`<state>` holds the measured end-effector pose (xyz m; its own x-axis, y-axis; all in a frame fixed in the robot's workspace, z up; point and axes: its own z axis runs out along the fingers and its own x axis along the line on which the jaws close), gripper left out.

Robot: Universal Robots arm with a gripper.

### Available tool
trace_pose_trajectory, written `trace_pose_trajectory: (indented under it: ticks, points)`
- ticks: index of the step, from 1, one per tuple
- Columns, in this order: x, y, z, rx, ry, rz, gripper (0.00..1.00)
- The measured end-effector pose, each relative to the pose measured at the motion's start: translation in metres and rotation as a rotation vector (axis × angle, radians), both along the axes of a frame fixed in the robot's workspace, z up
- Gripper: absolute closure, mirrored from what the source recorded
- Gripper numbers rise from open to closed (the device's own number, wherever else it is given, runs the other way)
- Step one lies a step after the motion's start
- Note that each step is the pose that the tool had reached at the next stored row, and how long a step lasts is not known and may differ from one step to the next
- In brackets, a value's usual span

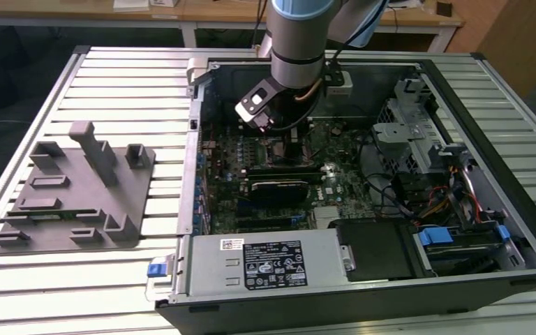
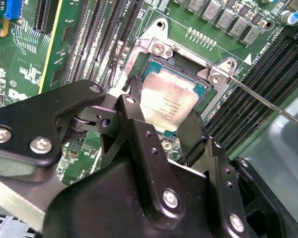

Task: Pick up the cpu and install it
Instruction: 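Place the cpu into insertion slot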

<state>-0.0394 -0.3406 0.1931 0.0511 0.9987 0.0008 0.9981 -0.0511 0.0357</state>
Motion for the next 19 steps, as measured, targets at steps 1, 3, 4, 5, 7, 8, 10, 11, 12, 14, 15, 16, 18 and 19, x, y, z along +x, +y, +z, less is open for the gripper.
trace_pose_trajectory:
  ticks: [1, 3, 4, 5, 7, 8, 10, 11, 12, 14, 15, 16, 18, 19]
  points:
    - [0.0000, 0.0000, 0.0000, -0.0001, 0.0000, 0.001, 0.46]
    - [0.0000, 0.0000, -0.0001, -0.0001, 0.0001, 0.004, 0.46]
    - [0.0001, 0.0000, -0.0002, 0.0000, 0.0001, 0.005, 0.46]
    - [0.0001, 0.0000, -0.0002, -0.0001, 0.0001, 0.006, 0.46]
    - [0.0001, 0.0000, -0.0004, -0.0001, 0.0001, 0.008, 0.46]
    - [0.0001, 0.0000, -0.0005, -0.0001, 0.0001, 0.008, 0.46]
    - [0.0001, 0.0000, -0.0005, -0.0001, 0.0001, 0.009, 0.46]
    - [0.0001, 0.0000, -0.0006, -0.0001, 0.0001, 0.009, 0.46]
    - [0.0001, 0.0000, -0.0006, -0.0001, 0.0001, 0.009, 0.46]
    - [0.0001, 0.0000, -0.0006, -0.0001, 0.0000, 0.009, 0.46]
    - [0.0001, 0.0000, -0.0006, 0.0000, 0.0000, 0.009, 0.46]
    - [0.0001, 0.0000, -0.0006, 0.0000, 0.0000, 0.009, 0.46]
    - [0.0002, 0.0001, -0.0009, 0.0007, -0.0006, 0.009, 0.45]
    - [0.0002, 0.0001, -0.0009, 0.0008, -0.0005, 0.009, 0.45]
